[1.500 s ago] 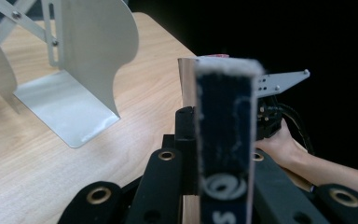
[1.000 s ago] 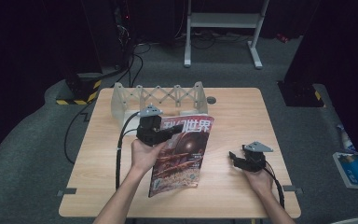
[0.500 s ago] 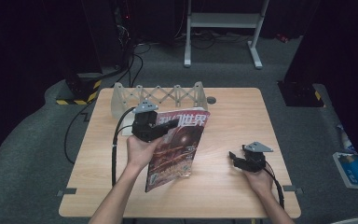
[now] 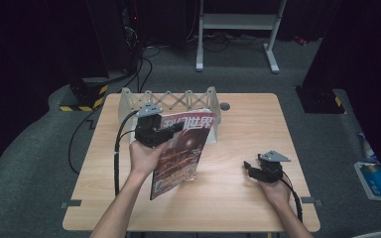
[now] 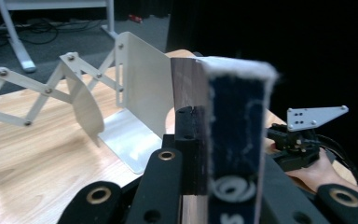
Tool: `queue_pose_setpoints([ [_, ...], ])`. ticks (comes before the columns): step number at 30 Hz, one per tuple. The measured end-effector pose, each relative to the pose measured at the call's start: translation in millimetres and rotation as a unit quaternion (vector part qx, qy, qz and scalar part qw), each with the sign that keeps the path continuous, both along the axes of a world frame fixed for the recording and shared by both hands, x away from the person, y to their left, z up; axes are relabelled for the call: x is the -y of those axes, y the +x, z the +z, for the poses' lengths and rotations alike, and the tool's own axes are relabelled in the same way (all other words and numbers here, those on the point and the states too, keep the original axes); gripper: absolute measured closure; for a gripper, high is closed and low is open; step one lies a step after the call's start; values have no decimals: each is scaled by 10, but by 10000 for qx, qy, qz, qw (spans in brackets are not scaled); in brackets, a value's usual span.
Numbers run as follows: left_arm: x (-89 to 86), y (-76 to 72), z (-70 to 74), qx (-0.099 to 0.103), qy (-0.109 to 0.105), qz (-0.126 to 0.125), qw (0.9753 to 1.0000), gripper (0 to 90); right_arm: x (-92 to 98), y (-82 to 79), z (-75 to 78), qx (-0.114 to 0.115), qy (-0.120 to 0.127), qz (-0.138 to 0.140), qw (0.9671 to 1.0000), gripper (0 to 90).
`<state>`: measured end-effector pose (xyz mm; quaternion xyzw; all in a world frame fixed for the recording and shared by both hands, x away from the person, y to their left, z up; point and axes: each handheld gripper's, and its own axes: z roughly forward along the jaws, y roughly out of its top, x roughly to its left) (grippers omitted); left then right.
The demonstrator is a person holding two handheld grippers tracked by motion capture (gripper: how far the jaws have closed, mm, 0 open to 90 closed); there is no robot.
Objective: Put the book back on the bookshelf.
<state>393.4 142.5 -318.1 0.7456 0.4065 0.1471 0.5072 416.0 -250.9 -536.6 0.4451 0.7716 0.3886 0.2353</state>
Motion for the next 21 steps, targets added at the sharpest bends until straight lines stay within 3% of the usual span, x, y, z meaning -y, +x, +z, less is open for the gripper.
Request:
queue_pose_setpoints([
  [21,-133,37,92,188,129,259,9994,843,-1,-2,0,13,-6,12,10000,313],
])
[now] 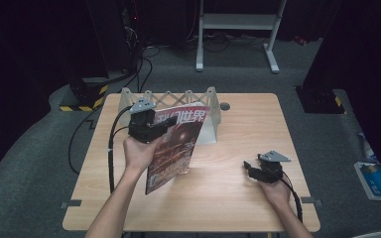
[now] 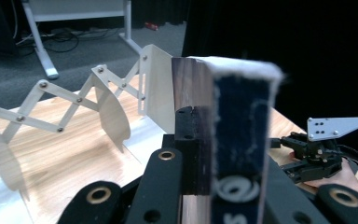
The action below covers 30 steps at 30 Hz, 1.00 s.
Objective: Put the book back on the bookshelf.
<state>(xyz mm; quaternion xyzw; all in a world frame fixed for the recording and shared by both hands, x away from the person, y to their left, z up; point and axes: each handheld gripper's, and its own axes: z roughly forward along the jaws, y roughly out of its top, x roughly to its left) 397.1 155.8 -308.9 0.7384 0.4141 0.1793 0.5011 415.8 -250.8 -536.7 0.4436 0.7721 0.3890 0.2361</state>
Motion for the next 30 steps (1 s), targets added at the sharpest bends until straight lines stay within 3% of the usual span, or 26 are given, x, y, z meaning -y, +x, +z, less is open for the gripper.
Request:
queue_pose_setpoints([
  [16,-233,24,92,135,8,320,9994,843,-1,-1,0,1,1,13,10000,313],
  [21,-361,12,108,208,-47,517,9984,843,-2,-2,0,4,-3,15,10000,314],
  [30,-605,7,133,250,43,844,9961,843,-3,-4,0,-3,9,29,10000,314],
])
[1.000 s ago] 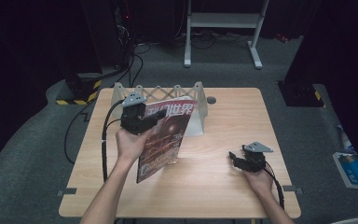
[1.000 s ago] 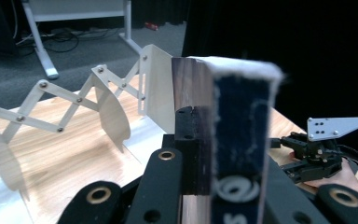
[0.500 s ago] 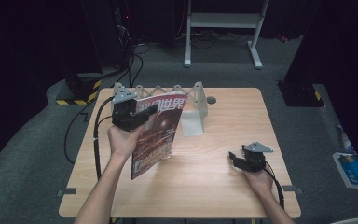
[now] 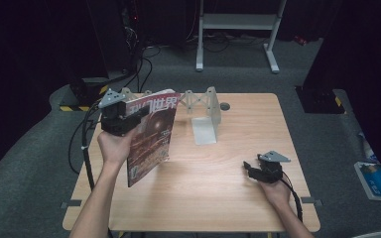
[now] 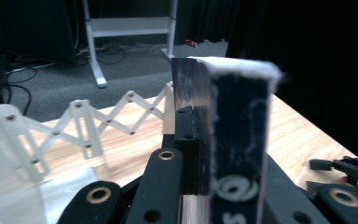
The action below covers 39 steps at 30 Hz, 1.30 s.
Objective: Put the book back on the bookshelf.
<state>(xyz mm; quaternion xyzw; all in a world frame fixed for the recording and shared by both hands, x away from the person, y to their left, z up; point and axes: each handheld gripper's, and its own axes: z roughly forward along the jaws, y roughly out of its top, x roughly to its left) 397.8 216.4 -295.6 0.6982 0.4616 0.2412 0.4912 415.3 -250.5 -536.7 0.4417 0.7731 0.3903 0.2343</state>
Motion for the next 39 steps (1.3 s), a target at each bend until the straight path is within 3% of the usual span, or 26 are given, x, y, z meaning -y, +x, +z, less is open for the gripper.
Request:
queue_pose_setpoints([
  [17,-213,93,-143,-38,105,383,9992,843,1,-1,1,5,-11,6,10000,314],
  [29,-294,165,-239,112,323,715,9969,843,-4,-4,0,-2,-1,13,10000,314],
  [39,-476,228,-277,128,166,1062,9941,843,-5,-4,0,-1,-1,13,10000,314],
])
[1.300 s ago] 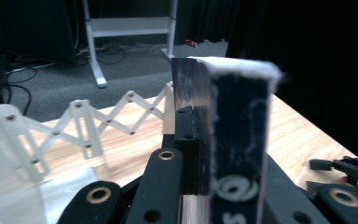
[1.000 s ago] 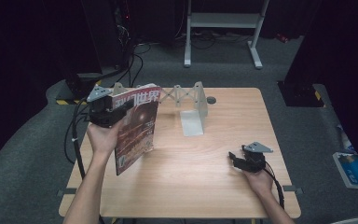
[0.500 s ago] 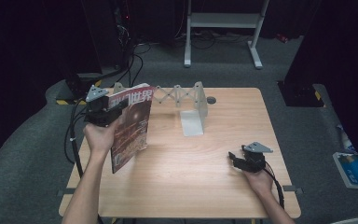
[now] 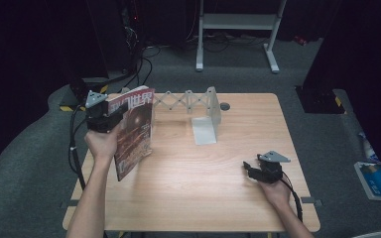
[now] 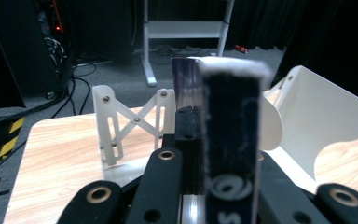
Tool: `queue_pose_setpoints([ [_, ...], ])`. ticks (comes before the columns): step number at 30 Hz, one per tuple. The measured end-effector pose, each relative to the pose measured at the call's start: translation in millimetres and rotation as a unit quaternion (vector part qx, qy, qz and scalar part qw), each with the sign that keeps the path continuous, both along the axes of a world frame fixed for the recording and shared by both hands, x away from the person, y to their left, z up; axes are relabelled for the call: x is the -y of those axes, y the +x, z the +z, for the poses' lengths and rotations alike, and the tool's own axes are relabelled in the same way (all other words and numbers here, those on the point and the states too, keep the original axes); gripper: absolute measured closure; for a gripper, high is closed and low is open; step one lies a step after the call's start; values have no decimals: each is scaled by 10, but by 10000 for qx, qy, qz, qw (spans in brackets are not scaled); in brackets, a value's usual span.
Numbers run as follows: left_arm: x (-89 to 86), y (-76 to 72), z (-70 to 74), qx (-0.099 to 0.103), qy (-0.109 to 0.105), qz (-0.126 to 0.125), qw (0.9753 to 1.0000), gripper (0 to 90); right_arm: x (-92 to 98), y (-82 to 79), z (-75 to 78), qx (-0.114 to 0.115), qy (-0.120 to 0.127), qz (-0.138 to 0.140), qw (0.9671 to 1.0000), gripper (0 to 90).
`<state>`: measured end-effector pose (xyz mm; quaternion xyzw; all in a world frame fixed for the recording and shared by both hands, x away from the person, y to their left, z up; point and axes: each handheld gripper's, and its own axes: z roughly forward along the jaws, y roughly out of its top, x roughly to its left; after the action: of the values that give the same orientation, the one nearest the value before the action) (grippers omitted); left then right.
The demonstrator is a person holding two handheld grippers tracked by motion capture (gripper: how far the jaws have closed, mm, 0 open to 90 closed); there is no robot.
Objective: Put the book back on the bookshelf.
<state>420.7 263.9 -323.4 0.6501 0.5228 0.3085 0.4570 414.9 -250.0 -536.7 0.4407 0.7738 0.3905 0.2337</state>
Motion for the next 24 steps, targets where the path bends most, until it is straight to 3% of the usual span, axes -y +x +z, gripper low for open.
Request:
queue_pose_setpoints([
  [11,-89,101,-22,33,-16,303,9995,843,-1,-2,0,11,-14,14,10000,313],
  [24,-35,321,12,147,-74,374,9992,843,-2,-3,0,12,-14,16,10000,313],
])
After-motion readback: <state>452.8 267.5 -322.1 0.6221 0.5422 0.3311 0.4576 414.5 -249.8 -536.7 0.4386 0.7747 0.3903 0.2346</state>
